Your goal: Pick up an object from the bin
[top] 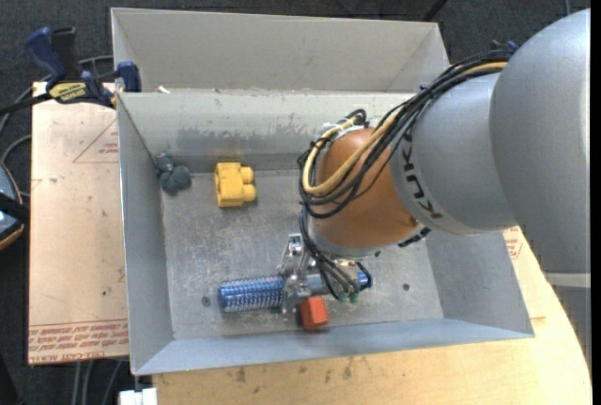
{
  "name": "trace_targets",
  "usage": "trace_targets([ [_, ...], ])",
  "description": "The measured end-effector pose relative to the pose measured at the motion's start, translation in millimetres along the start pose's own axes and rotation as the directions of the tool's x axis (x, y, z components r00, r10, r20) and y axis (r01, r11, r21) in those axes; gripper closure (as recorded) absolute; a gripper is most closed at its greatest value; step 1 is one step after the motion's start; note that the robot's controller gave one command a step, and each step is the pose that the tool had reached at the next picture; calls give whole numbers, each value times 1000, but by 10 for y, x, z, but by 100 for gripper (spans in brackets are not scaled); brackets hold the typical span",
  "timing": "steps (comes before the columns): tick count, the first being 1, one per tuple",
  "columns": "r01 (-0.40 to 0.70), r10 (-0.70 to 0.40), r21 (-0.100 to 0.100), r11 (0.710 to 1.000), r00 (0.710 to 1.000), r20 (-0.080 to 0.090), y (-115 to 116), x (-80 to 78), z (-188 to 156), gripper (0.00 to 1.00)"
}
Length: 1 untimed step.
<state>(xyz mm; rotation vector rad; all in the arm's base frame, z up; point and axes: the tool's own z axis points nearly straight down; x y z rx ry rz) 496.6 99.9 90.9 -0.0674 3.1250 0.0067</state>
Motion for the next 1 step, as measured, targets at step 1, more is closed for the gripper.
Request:
trace_targets([
  [1, 80, -80, 2, 997, 997, -8, -10, 68, -1489, 100],
])
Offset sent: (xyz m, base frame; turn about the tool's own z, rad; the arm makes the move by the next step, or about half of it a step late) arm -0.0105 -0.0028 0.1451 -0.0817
